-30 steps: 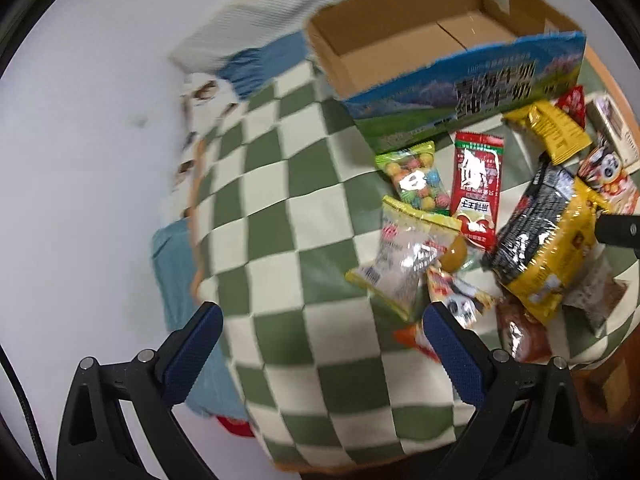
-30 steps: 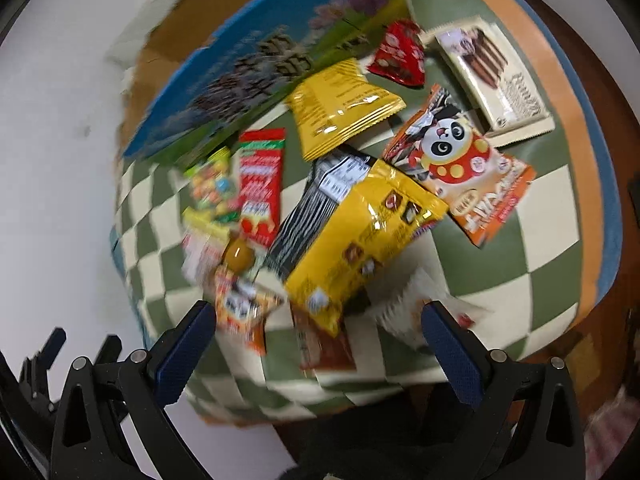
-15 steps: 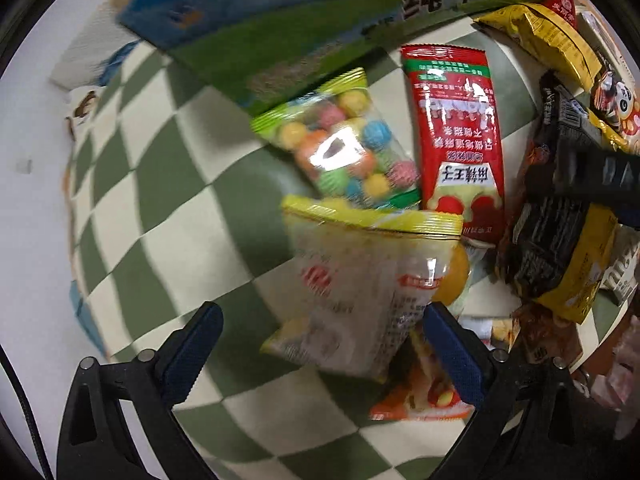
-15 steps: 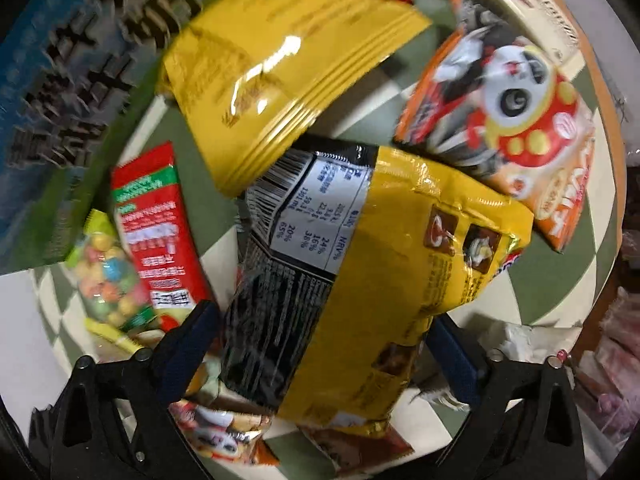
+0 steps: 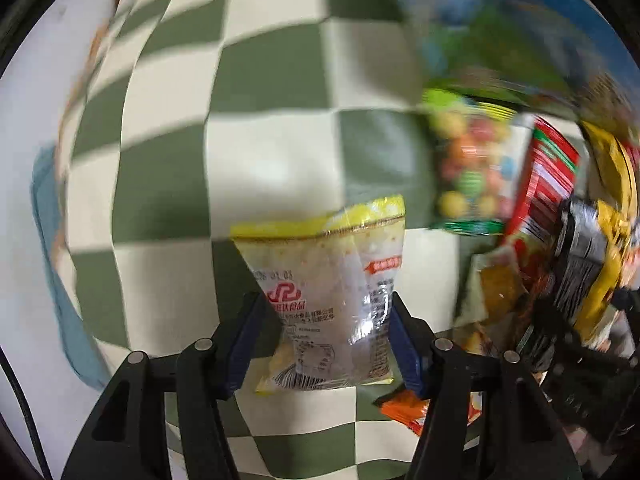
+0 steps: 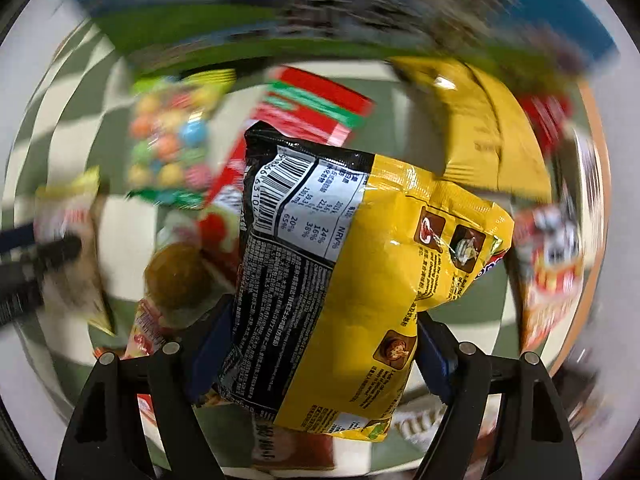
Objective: Organize snacks
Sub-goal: 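Lower both held bags into the cardboard box and open both tools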
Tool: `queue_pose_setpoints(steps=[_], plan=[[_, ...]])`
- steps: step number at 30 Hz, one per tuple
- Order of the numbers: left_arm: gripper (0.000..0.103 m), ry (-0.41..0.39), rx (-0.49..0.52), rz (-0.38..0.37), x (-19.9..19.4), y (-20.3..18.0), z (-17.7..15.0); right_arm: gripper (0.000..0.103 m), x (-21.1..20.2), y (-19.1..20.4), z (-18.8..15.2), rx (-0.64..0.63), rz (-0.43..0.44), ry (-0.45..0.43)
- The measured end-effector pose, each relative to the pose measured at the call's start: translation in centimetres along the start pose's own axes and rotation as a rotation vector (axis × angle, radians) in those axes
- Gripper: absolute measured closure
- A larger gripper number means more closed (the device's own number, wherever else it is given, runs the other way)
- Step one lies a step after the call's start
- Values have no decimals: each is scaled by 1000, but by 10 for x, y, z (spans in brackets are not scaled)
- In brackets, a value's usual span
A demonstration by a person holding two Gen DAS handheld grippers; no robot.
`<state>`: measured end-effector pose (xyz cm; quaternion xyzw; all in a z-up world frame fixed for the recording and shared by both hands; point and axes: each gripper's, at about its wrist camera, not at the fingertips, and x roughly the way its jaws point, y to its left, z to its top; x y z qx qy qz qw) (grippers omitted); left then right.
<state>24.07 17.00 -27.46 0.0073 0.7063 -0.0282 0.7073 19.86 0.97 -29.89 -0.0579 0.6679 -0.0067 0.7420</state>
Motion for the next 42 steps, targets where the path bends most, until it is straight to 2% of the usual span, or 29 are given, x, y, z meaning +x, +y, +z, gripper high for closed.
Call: queue_pose_setpoints(steps=[3, 7, 9, 10, 12, 17, 23, 26, 31, 36, 42], plan=[[45, 81, -61, -102, 19, 18, 1, 18, 13, 6, 6, -62, 20, 49], [43, 65, -58, -118, 23, 27, -3, 15, 19, -6, 12, -4, 66, 67], [43, 42, -61, -118, 20, 27, -4, 15, 22, -25, 26, 37, 79, 87], [45, 29, -62, -116, 22, 28, -3, 16, 23, -32, 23, 58, 88, 99], [59, -2, -58, -108, 9, 19, -13, 18, 28, -44, 15, 120, 122, 117], [62, -43, -50, -78, -14, 15, -28, 19, 28, -66, 1, 149, 129, 64], [64, -82, -64, -82, -51, 8, -56, 19, -2, -41, -9, 137, 160, 10], [64, -109, -73, -108, -71, 5, -68, 19, -19, -48, -15, 115, 185, -19], [64, -180, -81, -176, -133, -13, -79, 19, -55, -66, -22, 76, 271, -75], [64, -276, -64, -259, -191, -39, -50, 19, -133, -100, -12, 54, 344, -140], [64, -331, -30, -302, -231, -100, 32, 19, -210, -169, 30, 53, 358, -266]])
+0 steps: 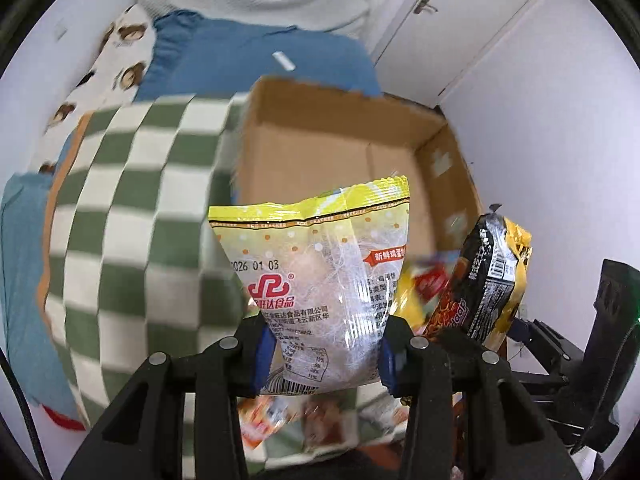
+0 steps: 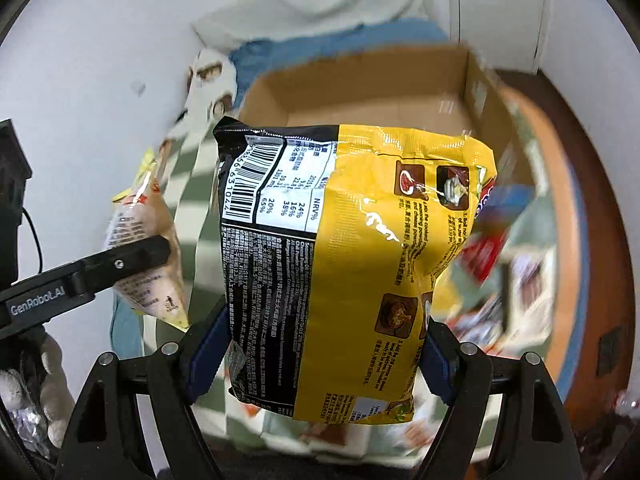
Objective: Organize snacks
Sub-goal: 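Lower both held bags into the cardboard box and open both tools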
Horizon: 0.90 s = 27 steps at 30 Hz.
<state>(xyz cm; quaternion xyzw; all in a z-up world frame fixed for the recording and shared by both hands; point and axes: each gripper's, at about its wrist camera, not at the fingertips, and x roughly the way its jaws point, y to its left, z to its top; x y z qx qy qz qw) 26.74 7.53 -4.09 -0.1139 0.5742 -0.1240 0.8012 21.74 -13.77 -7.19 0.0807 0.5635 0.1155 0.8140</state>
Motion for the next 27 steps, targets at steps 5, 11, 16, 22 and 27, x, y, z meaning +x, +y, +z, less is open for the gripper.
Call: queue_pose_setpoints(steps=[5, 11, 16, 22, 27], plan=[[64, 31, 33, 46, 43, -31, 72, 19, 1, -40, 73, -39, -38, -9], [64, 170, -32, 80, 133, -21, 135, 19, 70, -89, 135, -44, -79, 109], [64, 255, -51, 86, 188, -15, 165, 19, 128, -111, 175, -33, -91, 208], [63, 306, -55, 119, 222, -15, 185, 19, 164, -138, 198, -56, -96, 288], [41, 305, -35, 155, 230, -19, 189, 17, 186, -128, 207, -82, -109, 343]])
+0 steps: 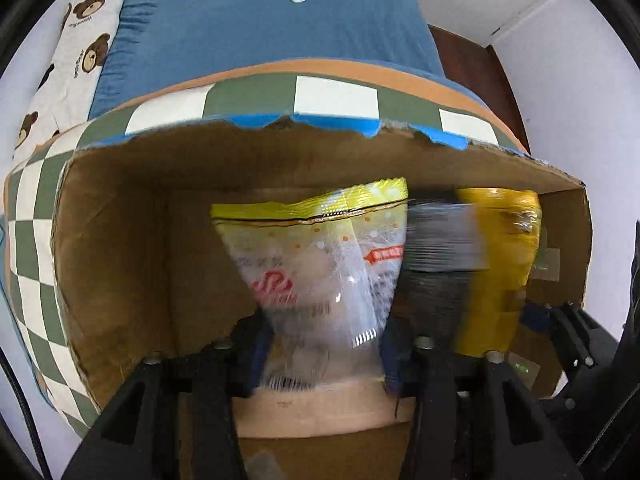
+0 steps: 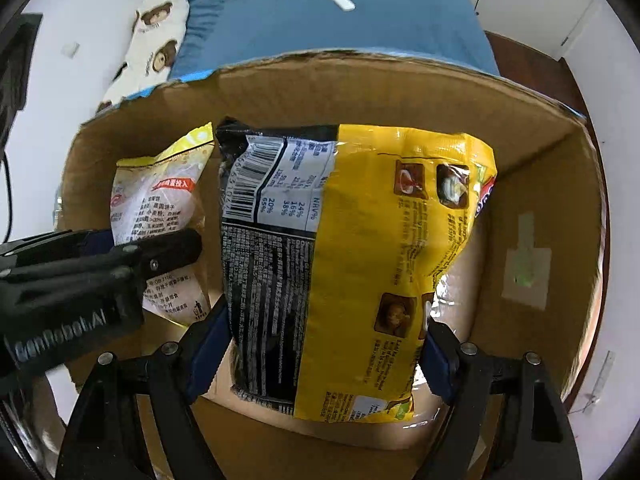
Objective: Organize snacks
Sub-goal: 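Lower both held bags into the cardboard box and open both tools, then grasp the yellow packet with right tool while left tool grasps panda bag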
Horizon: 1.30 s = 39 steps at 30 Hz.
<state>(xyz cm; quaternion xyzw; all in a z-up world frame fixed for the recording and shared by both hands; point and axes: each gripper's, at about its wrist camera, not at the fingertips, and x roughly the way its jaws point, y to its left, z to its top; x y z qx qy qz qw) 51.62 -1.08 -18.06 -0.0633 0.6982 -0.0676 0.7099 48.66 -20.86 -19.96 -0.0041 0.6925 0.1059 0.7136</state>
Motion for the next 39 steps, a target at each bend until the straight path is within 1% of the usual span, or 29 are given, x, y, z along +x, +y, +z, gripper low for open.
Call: queue_pose_setpoints(steps=[1, 2, 3, 5, 8, 10, 13, 15, 17, 26, 31, 35, 38, 39], plan=[[30, -6, -2, 0, -1, -1, 0, 10, 1, 2, 4, -5, -5, 3], [10, -12, -5, 0, -1, 0, 0, 4, 0, 2, 6, -6, -9, 4], [7, -19, -7, 2, 1, 4, 5, 3, -3, -1, 7, -5, -9, 1], [7, -32, -14, 8, 0, 8, 8, 3, -5, -8, 6, -10, -5, 4], [7, -48, -21, 20, -3, 10, 5, 3, -10, -18, 7, -4, -33, 0], [7, -68, -15, 38, -8, 10, -1, 3, -12, -11, 10, 4, -50, -2], [7, -93, -17, 48, -16, 8, -11, 3, -21, -12, 0, 23, -47, -7], [7, -125, -13, 63, -27, 6, -18, 3, -27, -12, -7, 27, -49, -19], [7, -157, -6, 65, -39, 4, -29, 3, -37, -12, -16, 29, -61, -39], [7, -263, 1, 48, -90, 5, -74, 3, -85, 24, -41, 44, -61, -157], [7, -343, 11, 52, -123, 7, -106, 3, -113, 44, -67, 38, -56, -234], [7, -420, 29, 70, -150, 9, -140, 3, -140, 55, -95, 42, -20, -282], [7, -464, 54, 98, -162, 13, -174, 3, -155, 61, -128, 48, 11, -321], [7, -473, 69, 117, -162, 15, -191, 3, -156, 63, -137, 48, 18, -325]])
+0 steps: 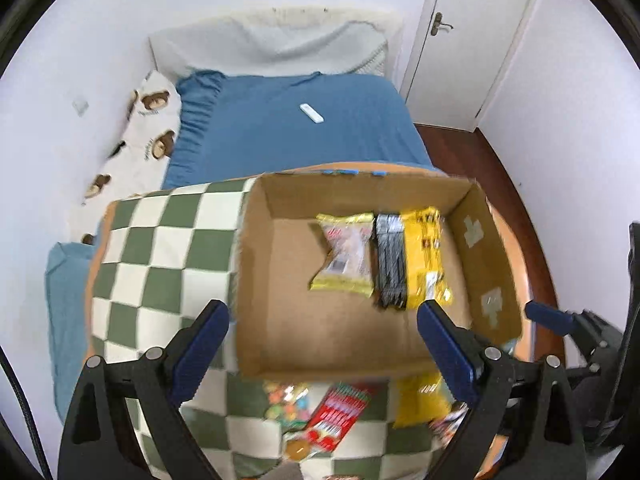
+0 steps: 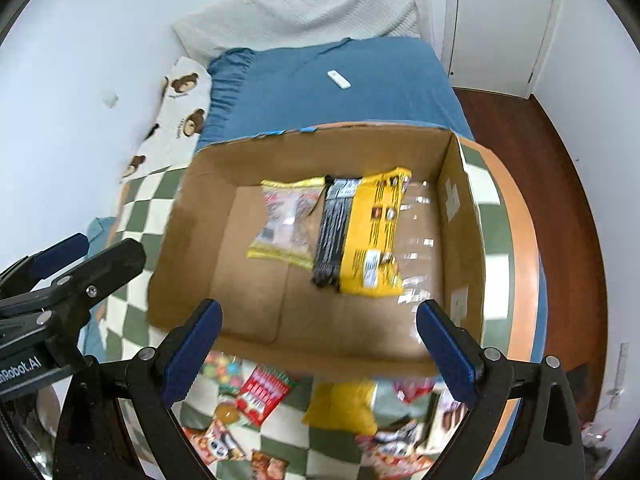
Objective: Organize snacks
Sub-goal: 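Grasp the yellow packet with right tool while left tool grasps panda bag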
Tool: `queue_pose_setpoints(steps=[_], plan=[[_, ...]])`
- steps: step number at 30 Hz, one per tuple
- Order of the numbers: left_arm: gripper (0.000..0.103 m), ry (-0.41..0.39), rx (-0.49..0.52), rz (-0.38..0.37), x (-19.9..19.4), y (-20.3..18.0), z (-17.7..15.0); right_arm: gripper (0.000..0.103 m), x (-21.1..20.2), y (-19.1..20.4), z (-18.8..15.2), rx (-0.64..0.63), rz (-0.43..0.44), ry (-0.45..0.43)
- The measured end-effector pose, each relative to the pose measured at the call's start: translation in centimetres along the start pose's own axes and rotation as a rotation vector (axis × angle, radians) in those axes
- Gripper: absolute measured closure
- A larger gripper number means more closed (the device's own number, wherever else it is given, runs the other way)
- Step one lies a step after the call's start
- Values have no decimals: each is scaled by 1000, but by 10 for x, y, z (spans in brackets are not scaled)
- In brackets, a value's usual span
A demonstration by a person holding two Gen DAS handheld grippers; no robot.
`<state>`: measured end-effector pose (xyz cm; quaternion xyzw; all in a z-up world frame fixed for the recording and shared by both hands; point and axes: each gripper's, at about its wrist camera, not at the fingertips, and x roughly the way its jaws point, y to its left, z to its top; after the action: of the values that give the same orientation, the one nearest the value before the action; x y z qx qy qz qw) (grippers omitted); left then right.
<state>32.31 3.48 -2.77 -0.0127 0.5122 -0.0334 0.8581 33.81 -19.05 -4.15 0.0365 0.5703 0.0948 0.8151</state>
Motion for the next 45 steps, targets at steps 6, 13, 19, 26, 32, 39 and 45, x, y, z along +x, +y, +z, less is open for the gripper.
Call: queue_pose_setpoints(steps=[6, 13, 19, 26, 32, 39, 45], plan=[[7, 99, 124, 73, 8, 11, -103, 3, 7, -1, -83, 22, 48, 74], [7, 367, 330, 123, 71, 15, -222, 3, 64, -8, -192, 43, 52, 298], [7, 482, 466, 132, 119, 7, -267, 3, 93, -21, -235, 109, 45, 365], [43, 580, 425, 77, 153, 11, -271, 3, 91, -28, -177, 151, -26, 209], [43, 538, 111, 87, 150, 60, -243, 5, 116, -32, -122, 185, -91, 157], [43, 528, -254, -3, 147, 122, -235, 38, 148, -24, -117, 129, -96, 205], [43, 532, -208, -33, 129, 126, -236, 42, 139, 4, -157, -1, -60, 272]])
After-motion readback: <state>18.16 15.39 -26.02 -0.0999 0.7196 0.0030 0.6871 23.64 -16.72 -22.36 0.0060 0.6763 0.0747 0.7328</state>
